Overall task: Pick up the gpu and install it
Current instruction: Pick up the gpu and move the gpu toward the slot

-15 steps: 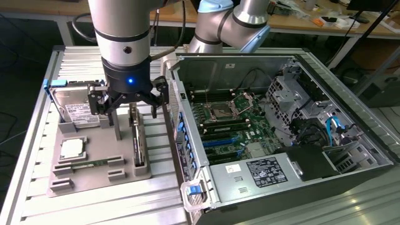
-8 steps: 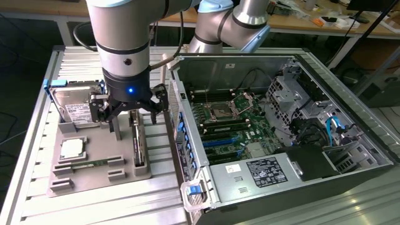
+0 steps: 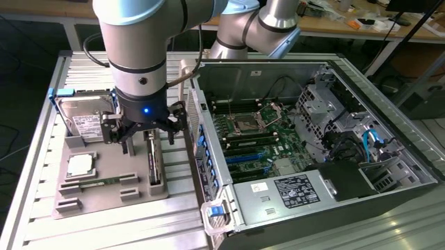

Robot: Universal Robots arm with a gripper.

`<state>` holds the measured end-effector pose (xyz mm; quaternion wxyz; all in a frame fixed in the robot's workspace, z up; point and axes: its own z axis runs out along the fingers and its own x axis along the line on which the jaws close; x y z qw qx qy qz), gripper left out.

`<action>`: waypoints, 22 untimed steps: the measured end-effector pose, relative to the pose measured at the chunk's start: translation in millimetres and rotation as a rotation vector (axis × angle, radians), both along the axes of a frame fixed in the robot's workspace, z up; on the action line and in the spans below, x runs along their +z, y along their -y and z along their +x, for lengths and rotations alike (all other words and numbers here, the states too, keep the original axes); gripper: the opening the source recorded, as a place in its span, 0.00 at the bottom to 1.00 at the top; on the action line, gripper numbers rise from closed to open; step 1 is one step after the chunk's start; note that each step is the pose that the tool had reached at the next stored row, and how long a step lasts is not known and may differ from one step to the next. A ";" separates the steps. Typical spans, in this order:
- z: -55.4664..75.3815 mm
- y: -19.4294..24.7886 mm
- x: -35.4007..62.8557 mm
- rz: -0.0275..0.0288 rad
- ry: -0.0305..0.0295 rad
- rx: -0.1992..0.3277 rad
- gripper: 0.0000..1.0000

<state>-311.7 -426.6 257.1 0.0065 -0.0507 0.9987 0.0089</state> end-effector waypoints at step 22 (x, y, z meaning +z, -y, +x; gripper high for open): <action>3.0 0.7 -41.4 0.0000 0.0000 -0.005 0.96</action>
